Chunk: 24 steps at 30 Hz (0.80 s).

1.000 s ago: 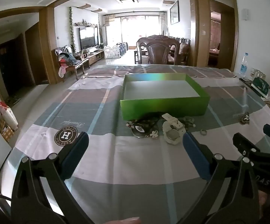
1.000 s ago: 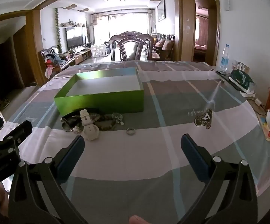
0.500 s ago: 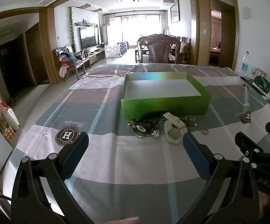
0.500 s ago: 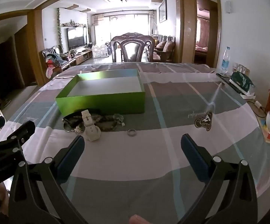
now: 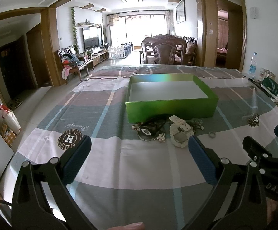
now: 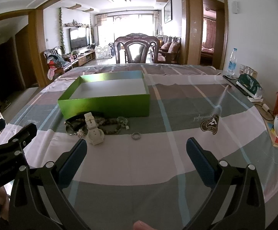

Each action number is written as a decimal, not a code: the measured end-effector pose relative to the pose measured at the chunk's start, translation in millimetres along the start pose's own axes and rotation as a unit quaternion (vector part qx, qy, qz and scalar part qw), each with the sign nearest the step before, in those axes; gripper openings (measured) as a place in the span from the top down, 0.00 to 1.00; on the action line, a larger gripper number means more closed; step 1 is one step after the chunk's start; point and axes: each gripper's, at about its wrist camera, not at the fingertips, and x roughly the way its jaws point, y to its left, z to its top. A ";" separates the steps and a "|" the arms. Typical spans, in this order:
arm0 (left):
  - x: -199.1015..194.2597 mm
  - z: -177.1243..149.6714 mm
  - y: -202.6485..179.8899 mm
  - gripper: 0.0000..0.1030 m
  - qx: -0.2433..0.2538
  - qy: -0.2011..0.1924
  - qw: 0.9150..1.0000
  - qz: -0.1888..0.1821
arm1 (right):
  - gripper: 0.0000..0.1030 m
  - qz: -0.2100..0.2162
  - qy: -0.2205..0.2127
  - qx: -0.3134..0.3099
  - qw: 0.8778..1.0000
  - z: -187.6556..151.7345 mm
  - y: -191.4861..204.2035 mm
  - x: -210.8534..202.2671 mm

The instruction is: Organize jewelry

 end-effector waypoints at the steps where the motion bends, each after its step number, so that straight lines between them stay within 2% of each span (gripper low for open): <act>1: 0.0 0.1 -0.3 0.03 0.000 0.000 1.000 0.000 | 0.02 0.000 0.000 0.000 1.000 0.0 -0.2 0.2; 12: -1.3 0.4 0.0 0.03 0.001 0.001 1.000 0.001 | 0.02 -0.001 0.000 0.000 1.000 -0.3 1.1 0.1; 13: -1.3 0.4 -0.2 0.03 0.001 0.001 1.000 0.001 | 0.02 0.007 -0.007 0.015 1.000 -2.5 0.9 -2.3; 14: -1.4 0.1 1.3 0.03 0.001 0.001 1.000 0.000 | 0.02 -0.002 0.000 0.000 1.000 -0.2 1.3 0.2; 24: -1.9 0.4 0.9 0.03 0.002 0.002 1.000 0.002 | 0.02 -0.001 -0.001 -0.001 1.000 -0.6 1.6 0.4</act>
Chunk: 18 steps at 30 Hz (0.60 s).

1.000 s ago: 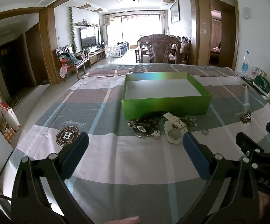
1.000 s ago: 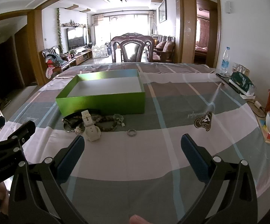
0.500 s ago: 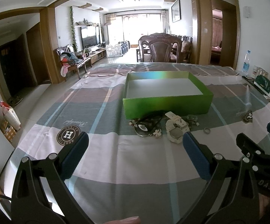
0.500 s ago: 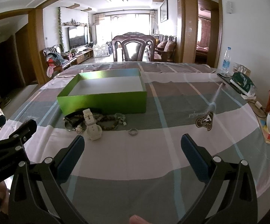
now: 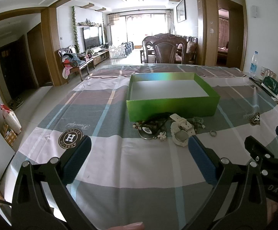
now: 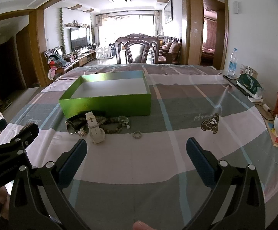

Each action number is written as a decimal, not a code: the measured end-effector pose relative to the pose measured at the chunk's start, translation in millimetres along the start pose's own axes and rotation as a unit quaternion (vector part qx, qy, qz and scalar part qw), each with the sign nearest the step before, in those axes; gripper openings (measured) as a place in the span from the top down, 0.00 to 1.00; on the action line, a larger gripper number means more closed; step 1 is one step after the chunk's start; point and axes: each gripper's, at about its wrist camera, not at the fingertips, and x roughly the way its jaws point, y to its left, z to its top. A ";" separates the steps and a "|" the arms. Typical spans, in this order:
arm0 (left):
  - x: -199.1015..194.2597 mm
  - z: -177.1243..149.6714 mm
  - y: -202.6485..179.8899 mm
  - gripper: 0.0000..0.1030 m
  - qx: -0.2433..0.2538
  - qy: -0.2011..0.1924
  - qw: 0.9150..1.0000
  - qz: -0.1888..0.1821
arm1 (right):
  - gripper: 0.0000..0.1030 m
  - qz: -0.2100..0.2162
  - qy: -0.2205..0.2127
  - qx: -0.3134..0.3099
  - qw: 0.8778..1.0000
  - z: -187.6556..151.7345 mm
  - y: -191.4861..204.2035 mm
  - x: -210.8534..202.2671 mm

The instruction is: Organize jewelry

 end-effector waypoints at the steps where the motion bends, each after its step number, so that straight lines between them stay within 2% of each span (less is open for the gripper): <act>1: 0.0 0.0 -0.1 0.03 0.000 0.000 1.000 0.000 | 0.02 0.000 0.000 0.000 1.000 0.1 0.0 -0.1; 18: -4.9 -5.5 7.6 0.03 0.001 -0.002 1.000 0.002 | 0.02 0.001 -0.003 -0.002 1.000 0.7 2.5 -2.1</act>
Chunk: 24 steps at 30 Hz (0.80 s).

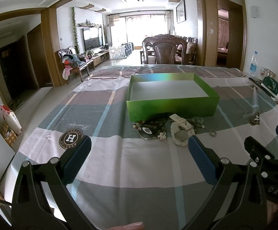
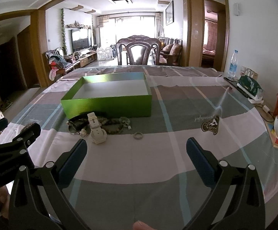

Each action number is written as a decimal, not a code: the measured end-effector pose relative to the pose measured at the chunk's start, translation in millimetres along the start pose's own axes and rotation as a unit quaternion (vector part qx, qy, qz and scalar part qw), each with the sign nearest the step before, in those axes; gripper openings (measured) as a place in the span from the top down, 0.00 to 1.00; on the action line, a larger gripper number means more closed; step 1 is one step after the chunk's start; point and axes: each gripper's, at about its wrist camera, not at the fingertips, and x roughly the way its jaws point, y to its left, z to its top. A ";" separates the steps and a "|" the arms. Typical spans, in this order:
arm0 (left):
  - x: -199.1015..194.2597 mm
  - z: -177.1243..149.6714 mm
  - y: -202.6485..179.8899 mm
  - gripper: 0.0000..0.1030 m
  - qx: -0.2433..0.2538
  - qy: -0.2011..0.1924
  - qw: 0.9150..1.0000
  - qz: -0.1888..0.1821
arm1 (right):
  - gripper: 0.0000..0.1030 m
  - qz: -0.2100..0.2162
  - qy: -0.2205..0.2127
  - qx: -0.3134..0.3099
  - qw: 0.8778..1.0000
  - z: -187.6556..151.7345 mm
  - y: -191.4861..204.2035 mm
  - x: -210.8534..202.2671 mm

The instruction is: Organize jewelry

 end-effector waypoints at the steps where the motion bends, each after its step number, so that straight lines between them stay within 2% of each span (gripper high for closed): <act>1: -0.4 -0.7 1.5 0.03 0.000 0.000 1.000 0.000 | 0.02 0.000 0.000 0.000 1.000 0.2 0.2 0.1; 24: 0.3 -0.1 -0.2 0.03 0.001 0.001 1.000 0.000 | 0.02 0.000 -0.001 0.000 1.000 0.0 1.3 -0.3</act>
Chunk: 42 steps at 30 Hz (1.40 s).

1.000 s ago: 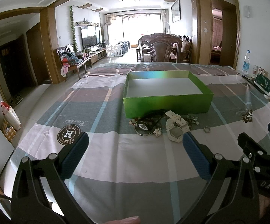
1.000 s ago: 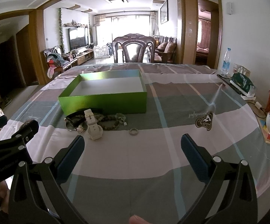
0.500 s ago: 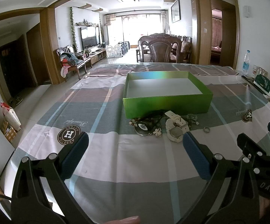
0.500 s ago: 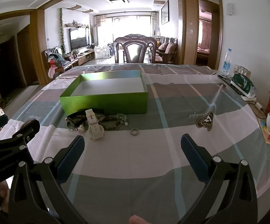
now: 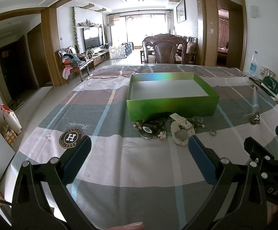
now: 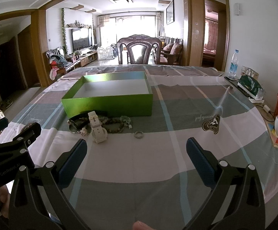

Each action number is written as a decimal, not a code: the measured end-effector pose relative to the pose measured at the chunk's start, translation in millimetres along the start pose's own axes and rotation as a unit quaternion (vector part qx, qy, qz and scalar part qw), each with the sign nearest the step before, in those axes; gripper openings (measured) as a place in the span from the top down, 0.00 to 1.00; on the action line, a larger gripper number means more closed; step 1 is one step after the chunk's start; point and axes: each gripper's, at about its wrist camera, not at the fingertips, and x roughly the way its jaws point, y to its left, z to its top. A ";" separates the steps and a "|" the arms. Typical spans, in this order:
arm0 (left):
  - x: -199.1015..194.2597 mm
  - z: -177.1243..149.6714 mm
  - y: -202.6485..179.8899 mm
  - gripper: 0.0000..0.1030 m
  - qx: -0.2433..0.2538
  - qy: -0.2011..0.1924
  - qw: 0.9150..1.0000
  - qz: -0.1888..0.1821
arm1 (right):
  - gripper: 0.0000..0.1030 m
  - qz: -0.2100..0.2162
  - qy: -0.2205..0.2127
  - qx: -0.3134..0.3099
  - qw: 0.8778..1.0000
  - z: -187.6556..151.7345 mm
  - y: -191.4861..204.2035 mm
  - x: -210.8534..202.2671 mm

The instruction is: Organize jewelry

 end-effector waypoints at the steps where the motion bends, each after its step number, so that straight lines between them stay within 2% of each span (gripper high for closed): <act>1: 0.2 0.2 -0.5 0.03 0.000 0.000 1.000 0.000 | 0.02 0.001 0.002 -0.001 1.000 0.1 -0.2 0.6; 4: 4.2 -1.6 0.7 0.03 0.007 0.006 1.000 0.001 | 0.02 -0.018 0.019 -0.011 1.000 1.0 -2.5 6.9; 7: 29.6 -8.5 12.7 0.03 0.004 0.042 0.999 0.012 | 0.02 -0.051 0.052 0.011 0.997 -4.0 -20.1 26.2; 10: 54.4 -16.8 27.7 0.04 -0.012 0.081 0.997 0.010 | 0.03 -0.045 0.078 0.035 0.995 -10.0 -36.5 41.3; 12: 66.6 -20.4 32.6 0.08 -0.016 0.099 0.995 0.006 | 0.12 -0.022 0.091 0.033 0.995 -10.6 -33.0 48.2; 14: 73.6 -20.4 32.7 0.15 -0.022 0.108 0.994 0.009 | 0.23 0.015 0.098 0.023 0.995 -5.8 -21.1 53.7; 15: 74.0 -21.7 33.7 0.15 -0.023 0.108 0.994 0.011 | 0.24 0.032 0.098 0.013 0.995 -2.5 -11.5 57.3; 19: 75.3 -24.4 35.6 0.14 -0.018 0.109 0.993 0.033 | 0.25 0.068 0.092 -0.050 0.992 12.3 41.3 74.7; 21: 80.3 -24.2 38.7 0.14 -0.018 0.115 0.993 0.033 | 0.25 0.084 0.105 -0.077 0.988 15.7 67.3 91.1; 23: 84.4 -22.8 41.5 0.14 -0.018 0.116 0.992 0.036 | 0.25 0.081 0.121 -0.094 0.985 15.1 83.0 107.5; 25: 91.1 -19.1 44.4 0.14 -0.017 0.116 0.992 0.037 | 0.42 0.061 0.135 -0.094 0.984 13.8 85.2 124.9; 27: 101.4 -13.2 44.7 0.14 -0.016 0.117 0.993 0.030 | 0.76 0.072 0.161 -0.074 0.981 12.3 75.1 137.5; 28: 107.2 -9.9 43.3 0.14 -0.014 0.118 0.993 0.024 | 0.82 0.082 0.175 -0.059 0.979 9.6 67.0 140.8; 32: 132.0 3.4 30.1 0.14 -0.006 0.128 0.992 -0.014 | 0.90 0.076 0.179 -0.037 0.980 0.2 42.0 133.1; 36: 149.4 16.9 12.3 0.15 0.000 0.126 0.991 -0.050 | 0.90 0.061 0.183 -0.024 0.981 -6.6 23.0 127.6; 38: 159.1 22.2 5.9 0.31 0.001 0.128 0.990 -0.054 | 0.90 0.051 0.180 -0.019 0.982 -8.7 12.5 124.4; 39: 164.2 23.2 4.4 0.35 0.001 0.135 0.989 -0.059 | 0.90 0.050 0.180 -0.016 0.982 -10.5 8.1 122.9; 41: 181.6 25.5 1.1 0.60 -0.005 0.161 0.984 -0.076 | 0.90 0.048 0.179 -0.014 0.983 -13.3 4.1 122.3; 42: 188.8 24.2 -0.6 0.65 -0.008 0.173 0.981 -0.081 | 0.90 0.046 0.179 -0.015 0.983 -14.6 2.4 122.2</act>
